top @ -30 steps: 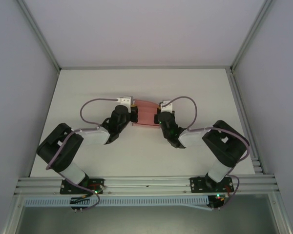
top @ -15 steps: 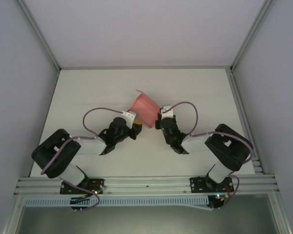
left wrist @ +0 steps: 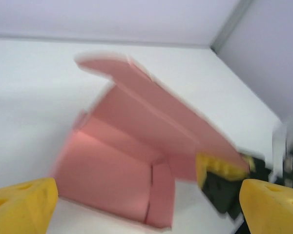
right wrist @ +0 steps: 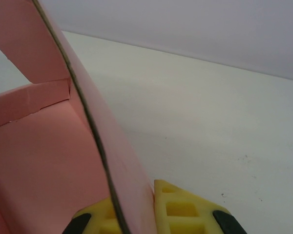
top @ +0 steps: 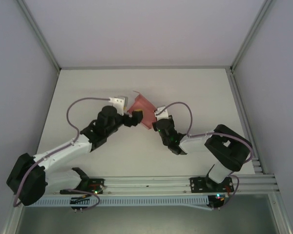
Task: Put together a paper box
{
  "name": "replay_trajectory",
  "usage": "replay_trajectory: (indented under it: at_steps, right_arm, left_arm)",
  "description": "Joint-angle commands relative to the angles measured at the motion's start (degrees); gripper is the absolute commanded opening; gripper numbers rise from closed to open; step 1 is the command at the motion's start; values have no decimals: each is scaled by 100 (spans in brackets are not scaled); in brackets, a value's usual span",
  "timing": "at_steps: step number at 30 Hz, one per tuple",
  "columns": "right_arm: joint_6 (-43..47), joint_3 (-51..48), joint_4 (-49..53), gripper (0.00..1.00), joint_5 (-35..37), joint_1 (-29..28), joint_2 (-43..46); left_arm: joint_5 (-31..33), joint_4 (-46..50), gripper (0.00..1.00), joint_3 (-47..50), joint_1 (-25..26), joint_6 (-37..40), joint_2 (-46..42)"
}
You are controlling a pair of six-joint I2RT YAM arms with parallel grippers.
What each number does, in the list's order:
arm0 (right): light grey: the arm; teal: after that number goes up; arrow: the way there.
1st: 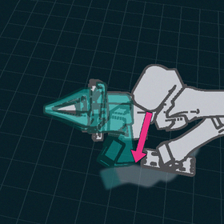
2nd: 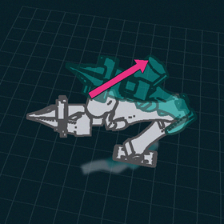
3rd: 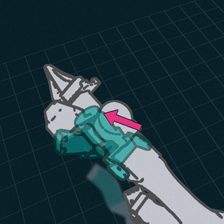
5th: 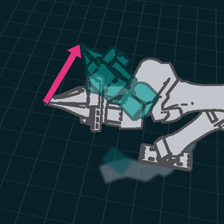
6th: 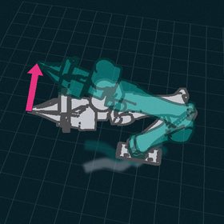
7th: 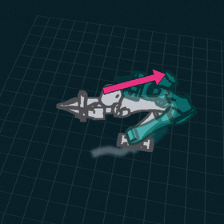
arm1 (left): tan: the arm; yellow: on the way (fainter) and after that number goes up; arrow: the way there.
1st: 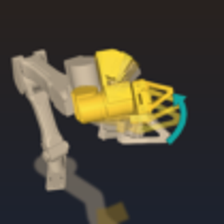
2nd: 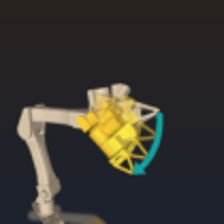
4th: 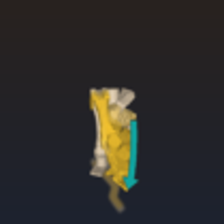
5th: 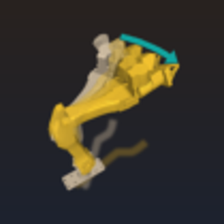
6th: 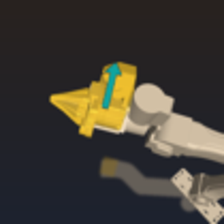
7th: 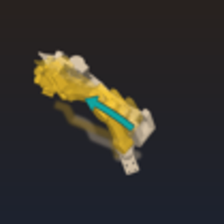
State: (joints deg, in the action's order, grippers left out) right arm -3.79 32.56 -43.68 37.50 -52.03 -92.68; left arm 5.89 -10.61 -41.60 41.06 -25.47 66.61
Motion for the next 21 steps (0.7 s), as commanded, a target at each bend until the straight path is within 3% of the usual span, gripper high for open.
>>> replay_trajectory:
  at_steps: [1, 4, 9, 11, 14, 21]
  right_arm:
    - [379, 30, 404, 1, 66, -38, -154]
    - [507, 52, 404, 1, -8, -39, -213]
    - [744, 88, 430, 1, -304, -40, -233]
    - [817, 115, 438, 1, -439, -35, -264]
    - [872, 242, 581, 1, -421, -35, -354]
    - [952, 359, 660, 1, -412, -40, -460]
  left_arm:
    - [-101, 1537, 99, -786, -669, -602, 263]
    - [-1537, 1452, 100, -1495, -1376, -649, 962]
    - [-3101, 1766, 97, -2944, -1678, -438, 2489]
    - [-3309, 1934, 94, -3399, -1706, -417, 3009]
    - [-3744, 2219, 81, -3853, -1716, -438, 3611]
    - [-3888, 2509, 78, -3568, -1847, -540, 3932]
